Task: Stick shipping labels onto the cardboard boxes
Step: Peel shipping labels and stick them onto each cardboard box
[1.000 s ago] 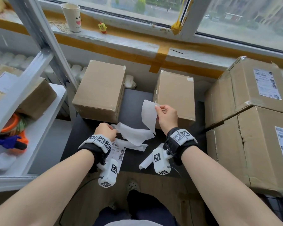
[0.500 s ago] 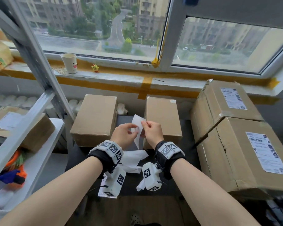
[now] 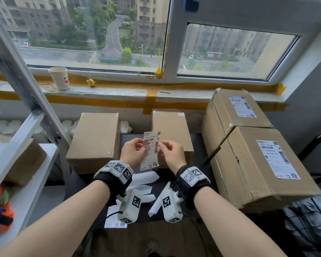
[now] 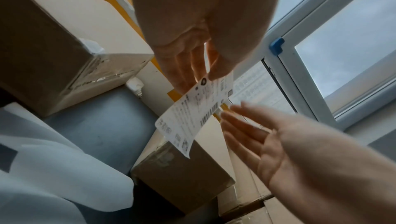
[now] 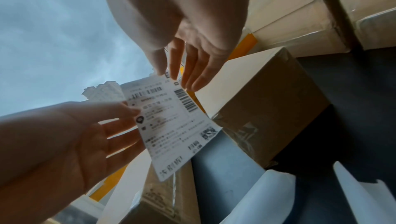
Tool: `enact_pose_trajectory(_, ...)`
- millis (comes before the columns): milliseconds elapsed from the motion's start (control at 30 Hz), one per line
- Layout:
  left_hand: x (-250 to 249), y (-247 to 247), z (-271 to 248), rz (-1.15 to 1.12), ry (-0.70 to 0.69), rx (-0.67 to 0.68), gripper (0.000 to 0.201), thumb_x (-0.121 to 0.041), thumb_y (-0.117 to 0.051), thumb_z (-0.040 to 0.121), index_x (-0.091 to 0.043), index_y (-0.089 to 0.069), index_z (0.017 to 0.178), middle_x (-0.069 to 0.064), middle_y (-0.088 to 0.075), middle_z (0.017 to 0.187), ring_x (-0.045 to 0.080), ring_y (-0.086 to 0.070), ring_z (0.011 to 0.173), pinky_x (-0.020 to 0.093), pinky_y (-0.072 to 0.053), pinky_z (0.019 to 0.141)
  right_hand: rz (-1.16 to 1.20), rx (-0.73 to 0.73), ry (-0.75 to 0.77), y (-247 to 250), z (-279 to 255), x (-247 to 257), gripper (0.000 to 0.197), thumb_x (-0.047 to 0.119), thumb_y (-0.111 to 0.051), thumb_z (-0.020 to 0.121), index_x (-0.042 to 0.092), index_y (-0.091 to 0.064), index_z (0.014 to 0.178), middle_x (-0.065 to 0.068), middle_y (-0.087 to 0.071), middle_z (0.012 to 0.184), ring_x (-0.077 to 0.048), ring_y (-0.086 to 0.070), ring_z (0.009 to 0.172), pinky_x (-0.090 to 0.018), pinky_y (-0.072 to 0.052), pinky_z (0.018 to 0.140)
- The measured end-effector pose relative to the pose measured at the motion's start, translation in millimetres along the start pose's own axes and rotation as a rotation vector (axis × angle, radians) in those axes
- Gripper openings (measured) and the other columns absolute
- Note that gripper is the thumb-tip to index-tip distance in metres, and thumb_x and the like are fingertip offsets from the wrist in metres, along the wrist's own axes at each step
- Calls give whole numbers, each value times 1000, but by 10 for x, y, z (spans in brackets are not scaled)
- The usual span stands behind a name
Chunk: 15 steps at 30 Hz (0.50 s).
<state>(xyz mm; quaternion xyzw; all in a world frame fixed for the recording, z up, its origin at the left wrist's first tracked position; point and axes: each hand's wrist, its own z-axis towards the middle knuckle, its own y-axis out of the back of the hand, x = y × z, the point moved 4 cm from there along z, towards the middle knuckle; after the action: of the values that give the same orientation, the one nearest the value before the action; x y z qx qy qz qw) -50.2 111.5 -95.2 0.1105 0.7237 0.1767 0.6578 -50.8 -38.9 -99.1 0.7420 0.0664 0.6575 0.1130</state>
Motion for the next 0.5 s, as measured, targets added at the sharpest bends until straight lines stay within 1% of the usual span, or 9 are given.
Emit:
enact_pose_trajectory(67,-22,-37,32,-65,19,12,5,-8,-60,88,-8,-62,93,4,-63,85,19,-61,82,27,-52,64,-74,-65,6,135,40,-55,22,19,-61,90,6,-64,108,0,-64,99,-14,-60,93,-23,-48,82)
enact_pose_trajectory(133,-58,-79,76,-129,38,35,6,-5,-60,88,-9,-61,92,4,-63,85,20,-62,82,25,-53,64,-97,-75,-4,224,119,-100,27,19,-64,88,5,-62,110,-1,-61,100,-13,-58,94,-21,-45,83)
enact_pose_trajectory(200,-103,-116,149,-158,51,50,7,-4,-58,89,-10,-60,91,7,-64,88,22,-63,85,29,-56,67,-90,-44,-32,260,217,-131,27,20,-66,87,5,-62,109,-4,-64,102,-14,-59,94,-23,-47,84)
enact_pose_trajectory(267,-157,-162,237,-179,70,68,8,-3,-56,90,-10,-60,92,5,-64,85,22,-63,83,30,-57,68,-58,-1,-70,273,320,-165,24,19,-67,86,6,-63,106,-8,-67,105,-17,-61,96,-28,-51,85)
enact_pose_trajectory(300,-181,-191,288,-181,78,79,8,-2,-56,90,-9,-59,93,4,-63,84,22,-63,82,29,-57,66,-35,10,-81,287,373,-182,23,18,-68,85,6,-63,104,-10,-67,107,-19,-63,98,-31,-53,87)
enact_pose_trajectory(367,-220,-251,390,-188,98,92,9,-1,-57,89,-7,-59,95,3,-62,84,22,-62,83,21,-57,58,2,1,-90,346,481,-191,17,14,-69,84,8,-64,99,-13,-68,106,-23,-65,99,-37,-54,89)
enact_pose_trajectory(433,-239,-317,489,-182,107,92,11,-1,-59,88,-7,-58,97,3,-61,86,22,-62,85,17,-56,53,31,-16,-95,417,590,-208,11,11,-70,83,10,-64,92,-12,-69,102,-24,-66,97,-39,-55,89)
enact_pose_trajectory(467,-238,-349,542,-157,106,85,12,-1,-61,86,-8,-59,97,4,-62,89,22,-62,86,17,-56,53,40,-22,-100,450,643,-214,9,11,-70,82,12,-64,89,-12,-70,100,-24,-67,96,-39,-55,89)
enact_pose_trajectory(500,-234,-382,595,-129,105,76,14,-2,-63,85,-9,-60,97,5,-62,92,22,-63,88,20,-58,56,51,-28,-101,481,691,-222,9,10,-71,82,13,-64,86,-12,-70,99,-24,-67,95,-39,-56,88)
